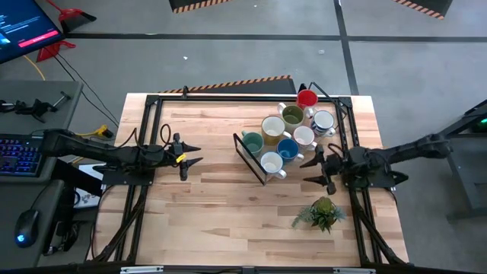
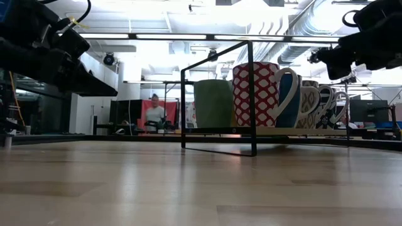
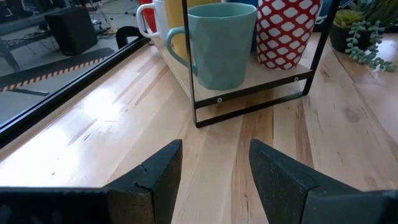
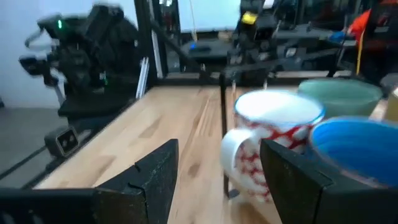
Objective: Place coffee mugs
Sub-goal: Return to Home Position
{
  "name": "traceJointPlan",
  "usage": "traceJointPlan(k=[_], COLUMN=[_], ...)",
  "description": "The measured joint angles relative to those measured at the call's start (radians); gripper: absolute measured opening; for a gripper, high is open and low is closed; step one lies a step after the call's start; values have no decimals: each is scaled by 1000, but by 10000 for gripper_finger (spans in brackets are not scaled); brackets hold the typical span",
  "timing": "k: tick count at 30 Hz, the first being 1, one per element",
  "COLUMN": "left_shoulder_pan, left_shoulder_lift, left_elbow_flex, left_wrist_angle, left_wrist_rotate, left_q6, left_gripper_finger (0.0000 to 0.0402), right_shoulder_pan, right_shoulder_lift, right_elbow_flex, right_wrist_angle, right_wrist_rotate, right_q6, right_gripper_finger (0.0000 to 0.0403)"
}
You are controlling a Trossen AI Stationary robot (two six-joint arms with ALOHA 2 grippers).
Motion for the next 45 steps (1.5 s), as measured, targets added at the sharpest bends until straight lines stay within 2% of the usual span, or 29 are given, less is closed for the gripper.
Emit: traceJointPlan(k=[6, 15, 19, 23, 30, 45], left_shoulder_pan=[0, 0, 0, 0, 0, 0], left_shoulder_lift=[0, 0, 0, 0, 0, 0], left_elbow_flex=[0, 0, 0, 0, 0, 0], left_wrist_angle=[0, 0, 0, 1, 0, 0], left_wrist_rotate=[0, 0, 0, 0, 0, 0], left_q6=[0, 0, 0, 0, 0, 0], left_gripper_finger=[177, 177, 177, 177, 177, 177], right_shoulder_pan=[-54, -117, -161, -165, -165, -165], right_shoulder_lift=[-151, -331, -329, -314, -312, -312], right_elbow_flex=[0, -1, -1, -1, -1, -2], right_wrist_angle=[-139, -238, -239, -245, -245, -245], right_wrist_rotate=[-102, -102, -93, -54, -53, -53], right_q6=[1, 9, 33, 153, 293, 296], right_gripper_finger=[211, 211, 211, 211, 211, 210])
